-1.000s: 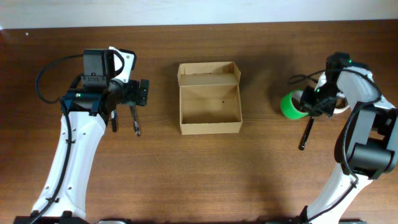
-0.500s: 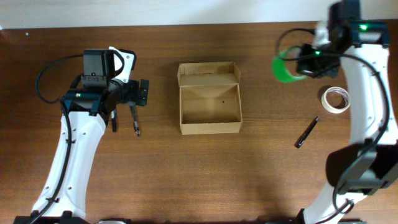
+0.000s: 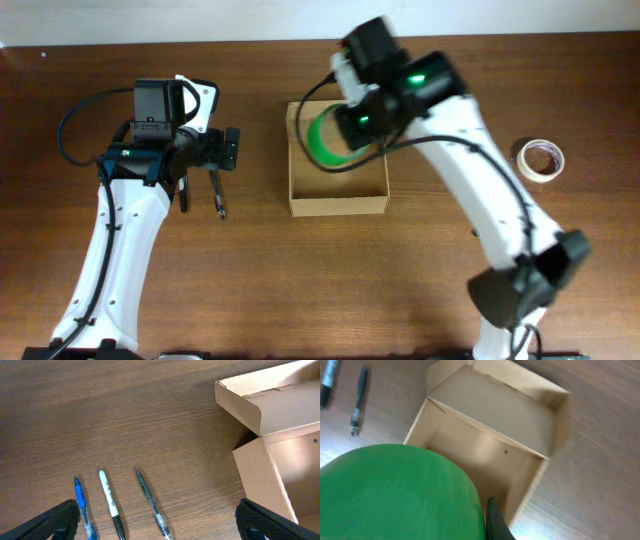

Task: Pack container
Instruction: 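Carry the green tape left and lower it into the cardboard box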

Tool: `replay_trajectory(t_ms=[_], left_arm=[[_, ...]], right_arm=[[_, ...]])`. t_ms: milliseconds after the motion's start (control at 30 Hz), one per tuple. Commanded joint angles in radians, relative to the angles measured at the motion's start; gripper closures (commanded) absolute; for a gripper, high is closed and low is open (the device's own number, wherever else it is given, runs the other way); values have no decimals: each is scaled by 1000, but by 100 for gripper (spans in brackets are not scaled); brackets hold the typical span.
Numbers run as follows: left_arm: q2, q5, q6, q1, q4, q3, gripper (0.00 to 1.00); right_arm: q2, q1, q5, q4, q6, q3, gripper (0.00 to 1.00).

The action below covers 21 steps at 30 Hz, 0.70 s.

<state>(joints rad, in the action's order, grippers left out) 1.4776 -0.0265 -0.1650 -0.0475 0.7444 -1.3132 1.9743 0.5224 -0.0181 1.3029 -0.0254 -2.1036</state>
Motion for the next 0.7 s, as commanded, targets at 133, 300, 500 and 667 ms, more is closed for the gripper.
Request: replay_trajectory(t_ms=[133, 300, 500, 667], left_arm=[[7, -11, -13, 5, -2, -19, 0], [7, -11, -13, 5, -2, -19, 0], [7, -11, -13, 5, -2, -19, 0], [7, -11, -13, 5, -2, -19, 0]], right_arm=[[182, 28, 101, -28, 11, -10, 96], [277, 26, 74, -40, 10, -10, 96], [356, 26, 65, -92, 6, -9, 96], [419, 26, 45, -127, -13, -10, 96]])
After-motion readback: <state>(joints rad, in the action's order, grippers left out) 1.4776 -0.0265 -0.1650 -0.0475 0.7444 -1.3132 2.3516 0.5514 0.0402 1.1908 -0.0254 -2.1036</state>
